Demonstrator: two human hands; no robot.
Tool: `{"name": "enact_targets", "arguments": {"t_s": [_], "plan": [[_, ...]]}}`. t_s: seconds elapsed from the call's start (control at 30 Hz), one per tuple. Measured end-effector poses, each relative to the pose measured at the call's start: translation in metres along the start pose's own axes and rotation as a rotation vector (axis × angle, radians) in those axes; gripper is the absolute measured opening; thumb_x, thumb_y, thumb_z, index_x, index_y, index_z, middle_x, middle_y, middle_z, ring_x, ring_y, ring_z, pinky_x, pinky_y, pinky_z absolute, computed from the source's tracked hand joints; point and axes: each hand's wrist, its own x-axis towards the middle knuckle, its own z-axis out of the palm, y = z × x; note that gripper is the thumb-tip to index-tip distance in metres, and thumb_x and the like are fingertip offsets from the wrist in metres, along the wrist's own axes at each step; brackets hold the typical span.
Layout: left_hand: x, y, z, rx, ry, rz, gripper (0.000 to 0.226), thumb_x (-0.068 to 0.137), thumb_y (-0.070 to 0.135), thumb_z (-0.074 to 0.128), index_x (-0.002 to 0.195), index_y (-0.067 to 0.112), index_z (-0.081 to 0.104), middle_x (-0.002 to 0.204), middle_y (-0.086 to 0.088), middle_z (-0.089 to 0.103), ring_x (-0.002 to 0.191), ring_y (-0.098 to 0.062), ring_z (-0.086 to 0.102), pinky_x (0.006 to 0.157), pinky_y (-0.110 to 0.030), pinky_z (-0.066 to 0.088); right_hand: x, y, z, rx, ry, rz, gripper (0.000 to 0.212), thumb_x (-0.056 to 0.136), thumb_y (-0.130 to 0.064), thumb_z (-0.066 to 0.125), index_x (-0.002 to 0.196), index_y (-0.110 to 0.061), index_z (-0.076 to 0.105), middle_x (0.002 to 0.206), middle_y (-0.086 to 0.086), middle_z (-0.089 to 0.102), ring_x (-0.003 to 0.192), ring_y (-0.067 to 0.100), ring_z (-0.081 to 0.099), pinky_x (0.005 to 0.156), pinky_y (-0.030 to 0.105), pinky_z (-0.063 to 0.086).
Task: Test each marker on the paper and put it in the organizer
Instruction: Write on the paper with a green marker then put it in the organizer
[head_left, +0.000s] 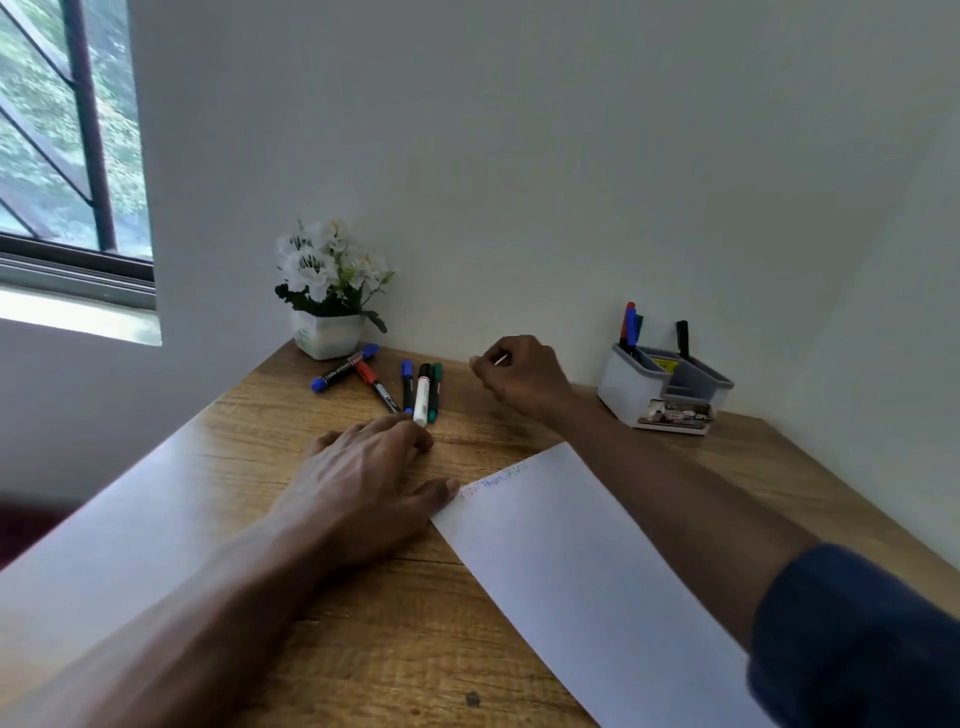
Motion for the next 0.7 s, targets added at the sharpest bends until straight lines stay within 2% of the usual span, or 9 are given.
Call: {"name": "enact_targets", "arguments": {"t_s": [0.1, 0.17, 0.23, 0.27, 0.43, 0.6, 0.7], "plan": [[0.001, -0.001, 0.001, 0.001, 0.013, 0.007, 0.058, 0.090, 0.073, 0.050, 0.138, 0.041, 0.046, 0.159, 0.012, 0.037, 0.144, -0.013, 0.038, 0.119, -0.046, 0.030, 0.012, -0.024, 0.022, 0.034, -0.087, 0.141, 0.029, 0.083, -0.039, 0.072, 0.094, -0.013, 0.073, 0.089, 0.006, 0.076, 0.084, 0.023, 0.073, 0.080, 0.038, 0.062], [0.001, -0.002, 0.002, 0.004, 0.018, 0.010, 0.057, 0.090, 0.072, 0.050, 0.138, 0.040, 0.047, 0.159, 0.012, 0.037, 0.143, -0.013, 0.038, 0.118, -0.046, 0.030, 0.017, -0.035, 0.032, -0.014, -0.139, 0.199, 0.031, 0.079, -0.036, 0.073, 0.095, -0.009, 0.071, 0.087, 0.009, 0.074, 0.079, 0.025, 0.072, 0.069, 0.039, 0.061], [0.002, -0.003, 0.004, 0.004, 0.021, 0.012, 0.058, 0.091, 0.072, 0.050, 0.139, 0.039, 0.047, 0.159, 0.012, 0.037, 0.143, -0.013, 0.038, 0.119, -0.046, 0.029, 0.020, -0.041, 0.039, -0.084, -0.160, 0.218, 0.033, 0.076, -0.036, 0.076, 0.094, -0.009, 0.069, 0.087, 0.007, 0.070, 0.075, 0.021, 0.067, 0.054, 0.031, 0.050], [0.002, -0.003, 0.004, 0.005, 0.028, 0.015, 0.059, 0.090, 0.072, 0.050, 0.139, 0.039, 0.047, 0.159, 0.012, 0.036, 0.144, -0.013, 0.037, 0.119, -0.045, 0.028, 0.022, -0.042, 0.041, -0.101, -0.163, 0.228, 0.034, 0.076, -0.037, 0.078, 0.094, -0.010, 0.068, 0.087, 0.006, 0.068, 0.074, 0.019, 0.065, 0.052, 0.027, 0.043], [0.003, -0.005, 0.006, 0.006, 0.044, 0.024, 0.058, 0.091, 0.070, 0.051, 0.140, 0.038, 0.047, 0.159, 0.011, 0.036, 0.144, -0.014, 0.036, 0.119, -0.045, 0.027, 0.024, -0.046, 0.041, -0.120, -0.138, 0.293, 0.040, 0.076, -0.038, 0.082, 0.095, -0.011, 0.061, 0.088, 0.006, 0.064, 0.073, 0.017, 0.060, 0.050, 0.026, 0.038], [0.002, -0.004, 0.006, 0.006, 0.045, 0.022, 0.058, 0.091, 0.070, 0.051, 0.139, 0.038, 0.047, 0.160, 0.010, 0.035, 0.145, -0.014, 0.034, 0.119, -0.044, 0.024, 0.020, -0.049, 0.036, -0.155, -0.121, 0.296, 0.035, 0.078, -0.024, 0.081, 0.079, -0.016, 0.048, 0.085, 0.004, 0.058, 0.070, 0.015, 0.053, 0.050, 0.027, 0.038], [0.001, -0.004, 0.005, 0.002, 0.053, 0.029, 0.058, 0.091, 0.072, 0.050, 0.139, 0.040, 0.047, 0.160, 0.010, 0.035, 0.145, -0.014, 0.034, 0.119, -0.044, 0.024, 0.015, -0.047, 0.026, -0.103, -0.074, 0.311, 0.028, 0.076, -0.022, 0.082, 0.084, -0.012, 0.057, 0.087, 0.005, 0.064, 0.072, 0.016, 0.059, 0.050, 0.026, 0.040]]}}
